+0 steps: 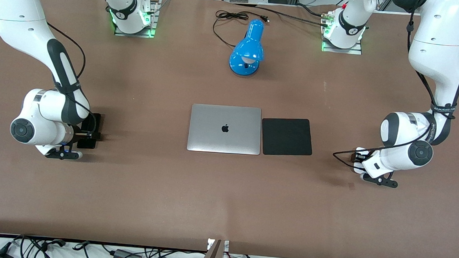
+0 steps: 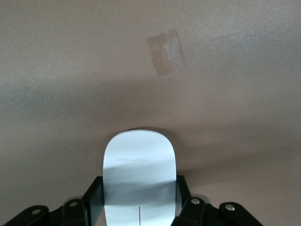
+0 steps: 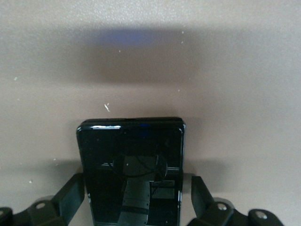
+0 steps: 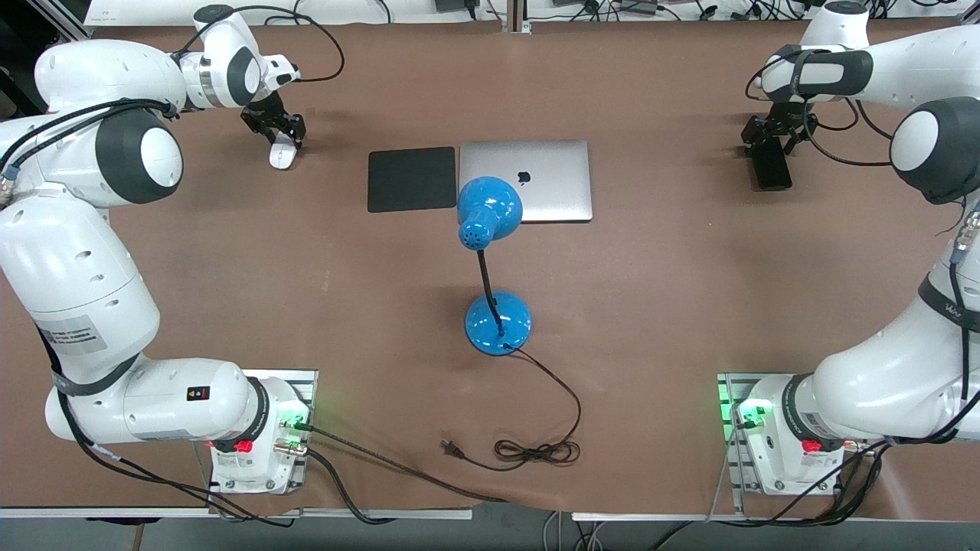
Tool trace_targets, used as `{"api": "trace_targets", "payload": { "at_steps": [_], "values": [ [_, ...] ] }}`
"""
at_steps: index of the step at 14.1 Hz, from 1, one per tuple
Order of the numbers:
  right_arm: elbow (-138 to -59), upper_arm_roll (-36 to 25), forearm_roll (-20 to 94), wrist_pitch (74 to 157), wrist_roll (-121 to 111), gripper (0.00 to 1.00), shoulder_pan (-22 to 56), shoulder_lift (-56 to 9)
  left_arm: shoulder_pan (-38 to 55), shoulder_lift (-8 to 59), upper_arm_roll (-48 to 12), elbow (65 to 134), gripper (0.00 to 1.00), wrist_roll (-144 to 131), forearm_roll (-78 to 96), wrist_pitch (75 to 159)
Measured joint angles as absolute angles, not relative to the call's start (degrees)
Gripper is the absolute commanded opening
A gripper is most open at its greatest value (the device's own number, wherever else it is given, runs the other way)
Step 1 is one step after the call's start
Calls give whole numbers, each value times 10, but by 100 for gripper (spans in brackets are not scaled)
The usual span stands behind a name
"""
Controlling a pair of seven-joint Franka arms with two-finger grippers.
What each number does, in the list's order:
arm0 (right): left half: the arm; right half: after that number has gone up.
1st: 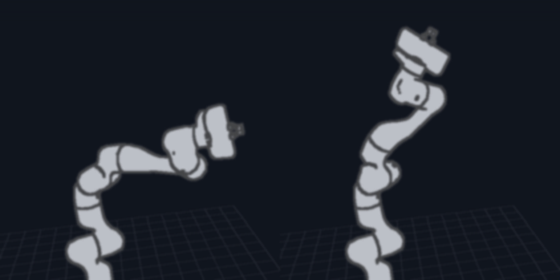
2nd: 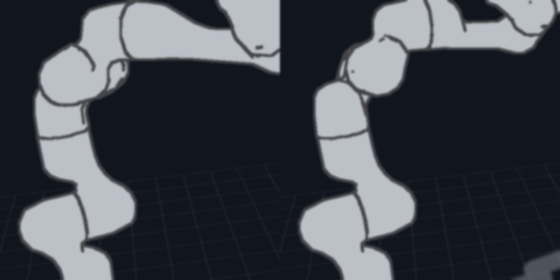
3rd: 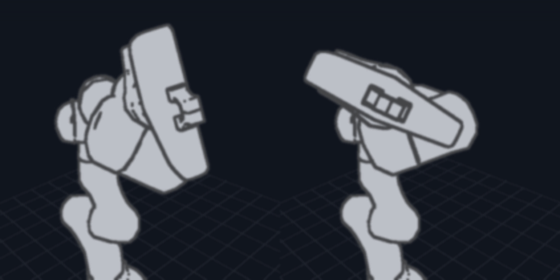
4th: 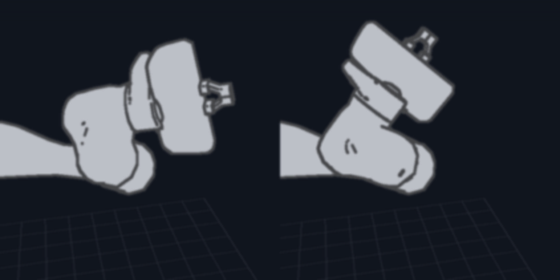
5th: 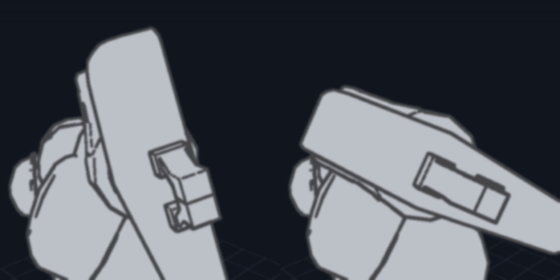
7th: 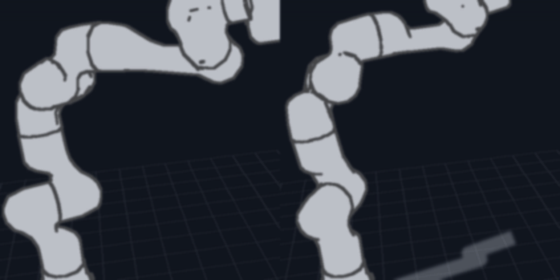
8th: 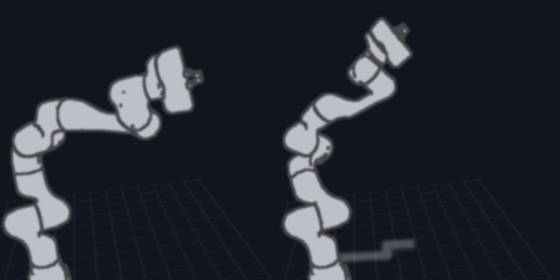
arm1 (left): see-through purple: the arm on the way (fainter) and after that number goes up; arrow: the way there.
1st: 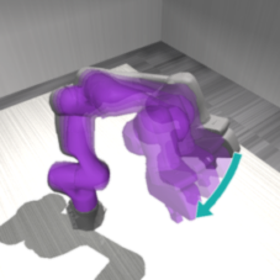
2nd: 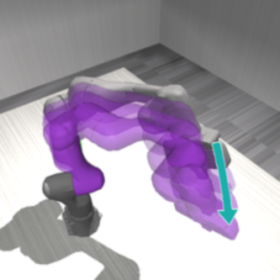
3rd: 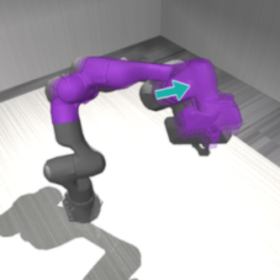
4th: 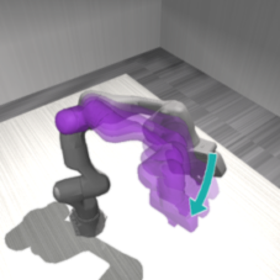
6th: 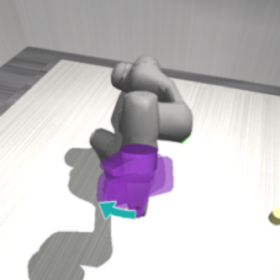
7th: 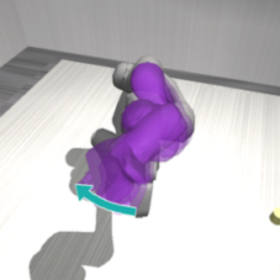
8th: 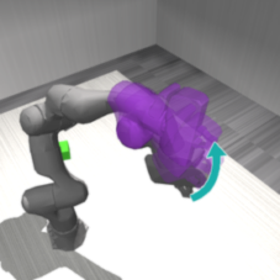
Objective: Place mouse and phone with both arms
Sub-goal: 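Lower and close the right gripper on the phone while the left grasps the mouse, then carry the phone beside the laptop while the left gripper carries the mouse onto the pad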
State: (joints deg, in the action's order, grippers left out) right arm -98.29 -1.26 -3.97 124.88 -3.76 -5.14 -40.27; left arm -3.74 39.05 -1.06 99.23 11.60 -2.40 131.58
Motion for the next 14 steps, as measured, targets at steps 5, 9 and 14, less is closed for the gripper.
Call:
{"api": "trace_targets", "payload": {
  "at_steps": [5,9,14],
  "values": [
    [-980,-12,-40,1240,-38,40,-50,-399,-33,390,-14,990,38,116,-24,1316],
    [-979,-11,-40,1234,-38,32,-50,-400,-21,384,-18,969,33,115,-24,1279],
    [-958,7,-40,1169,-37,31,-42,-371,19,367,-20,943,31,85,-24,1222]
  ]
}}
